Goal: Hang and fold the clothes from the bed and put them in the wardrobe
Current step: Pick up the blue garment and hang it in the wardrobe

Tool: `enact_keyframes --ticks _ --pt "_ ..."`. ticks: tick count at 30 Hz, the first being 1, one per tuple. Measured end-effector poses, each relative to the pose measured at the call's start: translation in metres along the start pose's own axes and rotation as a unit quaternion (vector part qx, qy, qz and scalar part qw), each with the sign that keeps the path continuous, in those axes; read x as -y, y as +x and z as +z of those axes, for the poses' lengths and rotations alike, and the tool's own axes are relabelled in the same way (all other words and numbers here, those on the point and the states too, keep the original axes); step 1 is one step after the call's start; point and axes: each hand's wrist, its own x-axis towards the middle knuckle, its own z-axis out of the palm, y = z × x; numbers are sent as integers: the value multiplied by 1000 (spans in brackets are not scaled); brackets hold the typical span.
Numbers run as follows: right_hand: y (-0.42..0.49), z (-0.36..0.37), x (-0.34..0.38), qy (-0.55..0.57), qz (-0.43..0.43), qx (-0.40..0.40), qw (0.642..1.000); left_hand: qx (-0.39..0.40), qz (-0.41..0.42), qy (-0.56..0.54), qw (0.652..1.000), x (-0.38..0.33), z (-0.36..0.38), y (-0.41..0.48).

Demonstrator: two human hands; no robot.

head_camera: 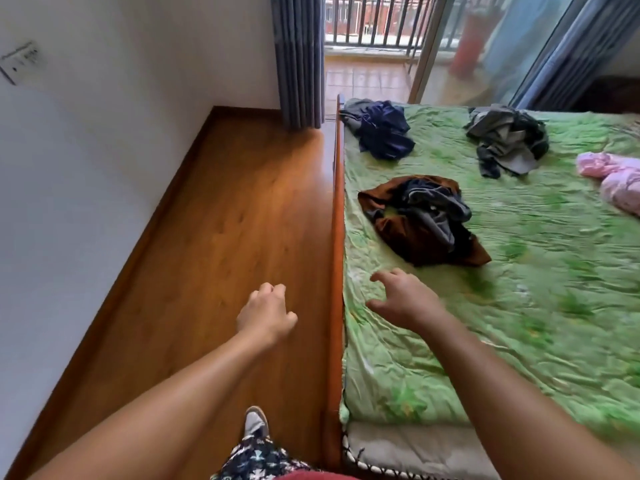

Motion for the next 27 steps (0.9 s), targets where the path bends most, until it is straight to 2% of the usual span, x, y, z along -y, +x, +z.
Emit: enact_keyframes --ticks 7,16,22,27 --pt "50 12 95 -13 18 24 999 41 10 3 999 86 -34 48" --pt "134 13 151 -33 -4 17 999 13 0 18 1000 146 -75 129" --pt "221 -10 159 -19 -6 10 1000 -6 23 6 1000 141 -103 221" --pt "319 -63 146 -1 -34 -3 999 -23 81 -51 995 93 -133 318"
